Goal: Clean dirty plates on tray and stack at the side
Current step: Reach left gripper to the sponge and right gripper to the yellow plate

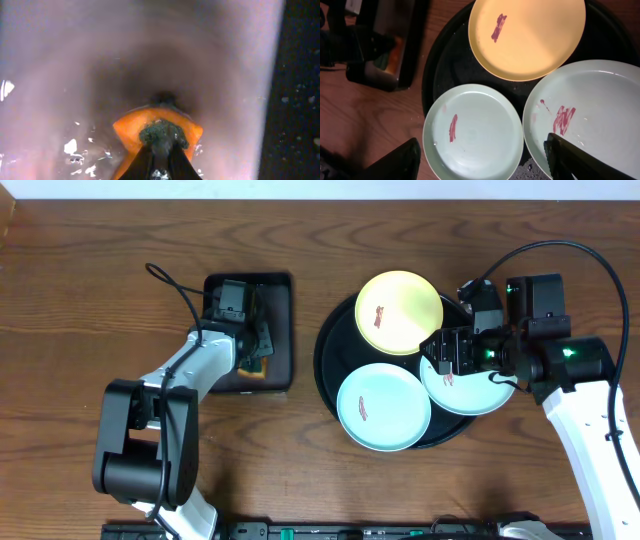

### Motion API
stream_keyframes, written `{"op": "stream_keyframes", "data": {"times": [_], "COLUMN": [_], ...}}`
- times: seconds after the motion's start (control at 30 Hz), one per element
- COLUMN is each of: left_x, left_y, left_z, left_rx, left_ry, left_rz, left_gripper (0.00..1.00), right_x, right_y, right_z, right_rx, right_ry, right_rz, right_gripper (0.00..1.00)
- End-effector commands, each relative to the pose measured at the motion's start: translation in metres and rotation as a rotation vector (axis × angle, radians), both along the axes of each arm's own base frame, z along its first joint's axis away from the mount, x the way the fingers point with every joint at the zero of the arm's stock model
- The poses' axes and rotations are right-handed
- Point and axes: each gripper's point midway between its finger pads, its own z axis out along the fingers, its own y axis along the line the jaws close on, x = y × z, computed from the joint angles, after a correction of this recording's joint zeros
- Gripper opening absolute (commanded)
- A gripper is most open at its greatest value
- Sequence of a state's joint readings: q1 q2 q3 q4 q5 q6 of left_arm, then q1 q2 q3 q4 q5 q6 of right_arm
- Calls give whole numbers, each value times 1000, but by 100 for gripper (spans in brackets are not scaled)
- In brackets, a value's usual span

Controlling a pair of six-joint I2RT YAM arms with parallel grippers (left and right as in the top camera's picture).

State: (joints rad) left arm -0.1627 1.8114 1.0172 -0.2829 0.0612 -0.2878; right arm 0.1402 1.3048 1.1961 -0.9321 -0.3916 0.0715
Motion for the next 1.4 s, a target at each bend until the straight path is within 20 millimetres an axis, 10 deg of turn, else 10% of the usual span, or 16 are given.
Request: {"op": "stream_keyframes", "data": {"times": [0.0, 0.23, 0.6, 0.8, 1.0, 1.13, 1.37], "left_x": [3, -5, -60, -60, -39, -22, -23], "left_y": [-3, -1, -2, -1, -1, -2, 2], "left_z": [4, 42, 7, -20, 8, 44, 45], "left_rx": [-8, -12, 19, 29, 21, 7, 25], "left_ry": [-5, -35, 184, 226, 154, 65, 55], "left_rz": [-25, -25, -40, -38, -41, -37, -29], "left_gripper": [8, 53, 43, 8, 8, 45, 48], "right_x": [0, -2, -1, -2, -3, -3, -1], "right_y": [4, 4, 4, 4, 4, 4, 4], "right_z": [6, 5, 5, 5, 4, 4, 5], "right_rx": [1, -1, -1, -1, -1, -2, -2], "right_ry": [-10, 2, -3, 1, 4, 4, -4], "right_rz": [11, 11, 11, 11, 11, 11, 10], "right_gripper": [77, 77, 77, 77, 77, 77, 78]}}
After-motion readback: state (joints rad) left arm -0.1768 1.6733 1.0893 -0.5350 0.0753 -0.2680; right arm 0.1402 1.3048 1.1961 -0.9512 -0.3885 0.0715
